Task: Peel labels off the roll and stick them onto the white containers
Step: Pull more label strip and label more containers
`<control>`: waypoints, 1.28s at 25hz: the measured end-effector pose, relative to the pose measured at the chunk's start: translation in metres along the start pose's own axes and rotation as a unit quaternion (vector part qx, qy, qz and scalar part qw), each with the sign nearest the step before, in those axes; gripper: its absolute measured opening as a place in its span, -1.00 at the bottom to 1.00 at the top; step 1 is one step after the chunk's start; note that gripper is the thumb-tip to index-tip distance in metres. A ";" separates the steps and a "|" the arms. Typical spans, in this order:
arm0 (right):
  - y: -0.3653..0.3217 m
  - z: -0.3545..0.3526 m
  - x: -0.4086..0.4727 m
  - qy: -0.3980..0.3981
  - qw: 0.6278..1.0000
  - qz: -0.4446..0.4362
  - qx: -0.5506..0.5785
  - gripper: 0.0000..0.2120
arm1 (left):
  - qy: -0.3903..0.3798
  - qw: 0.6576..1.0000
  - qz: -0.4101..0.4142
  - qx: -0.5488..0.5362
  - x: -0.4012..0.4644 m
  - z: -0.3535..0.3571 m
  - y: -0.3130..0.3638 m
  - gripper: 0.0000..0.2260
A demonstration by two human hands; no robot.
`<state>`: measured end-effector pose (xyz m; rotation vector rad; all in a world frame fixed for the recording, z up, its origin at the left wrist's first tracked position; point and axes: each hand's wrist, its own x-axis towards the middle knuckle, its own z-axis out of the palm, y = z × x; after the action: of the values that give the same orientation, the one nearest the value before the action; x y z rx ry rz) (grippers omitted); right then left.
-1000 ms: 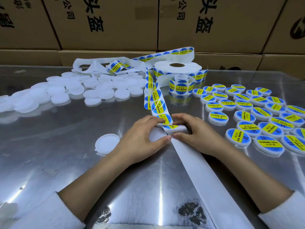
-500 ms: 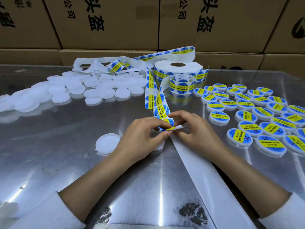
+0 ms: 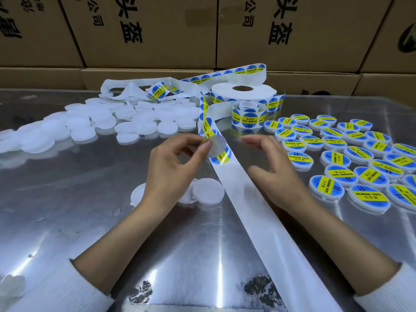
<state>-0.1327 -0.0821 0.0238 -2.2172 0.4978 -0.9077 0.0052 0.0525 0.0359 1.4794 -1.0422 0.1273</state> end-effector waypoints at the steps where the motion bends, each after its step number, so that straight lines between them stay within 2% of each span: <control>1: -0.004 -0.001 0.001 0.031 0.999 -0.002 0.032 -0.66 | -0.002 1.000 0.015 0.006 -0.001 0.000 0.002 -0.93; 3: -0.008 -0.002 0.003 0.062 0.996 0.001 0.058 -0.87 | -0.022 0.998 0.052 0.022 -0.003 0.001 0.004 -0.97; 6: -0.011 -0.002 0.002 0.023 0.995 0.041 0.085 -0.68 | -0.061 0.991 0.107 0.059 -0.006 0.004 0.006 -0.87; 10: -0.014 0.000 0.001 -0.091 0.982 0.077 0.149 -0.54 | -0.069 0.986 0.131 0.071 -0.006 0.002 0.008 -0.79; 13: -0.013 0.000 0.000 -0.126 0.964 0.101 0.211 -0.58 | -0.072 0.985 0.139 0.070 -0.005 0.002 0.008 -0.74; 16: -0.014 -0.002 0.000 -0.104 0.940 0.131 0.297 -0.83 | -0.095 0.982 0.142 0.086 -0.003 0.001 0.006 -0.72; 20: -0.011 -0.004 0.001 -0.036 0.934 0.144 0.325 -0.76 | -0.191 0.967 0.082 0.148 -0.001 -0.002 -0.001 -0.55; 22: -0.010 -0.005 0.002 -0.011 0.933 0.149 0.328 -0.78 | -0.249 0.946 0.067 0.198 -0.001 -0.006 -0.005 -0.39; 26: -0.010 -0.006 0.003 0.010 0.936 0.143 0.320 -0.82 | -0.356 0.880 0.009 0.314 0.004 -0.018 -0.014 -0.12; 27: -0.010 -0.005 0.003 0.008 0.936 0.142 0.322 -0.82 | -0.363 0.874 -0.012 0.324 0.006 -0.020 -0.016 -0.11; 29: -0.009 -0.004 0.003 0.001 0.935 0.138 0.327 -0.85 | -0.360 0.874 -0.025 0.325 0.007 -0.021 -0.019 -0.22; 32: -0.010 -0.005 0.003 -0.003 0.933 0.136 0.334 -0.85 | -0.337 0.886 0.007 0.318 0.006 -0.019 -0.020 -0.43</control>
<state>-0.1333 -0.0793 0.0345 -1.4900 0.4020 -0.7725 0.0311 0.0622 0.0296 2.1958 -1.6752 -0.0556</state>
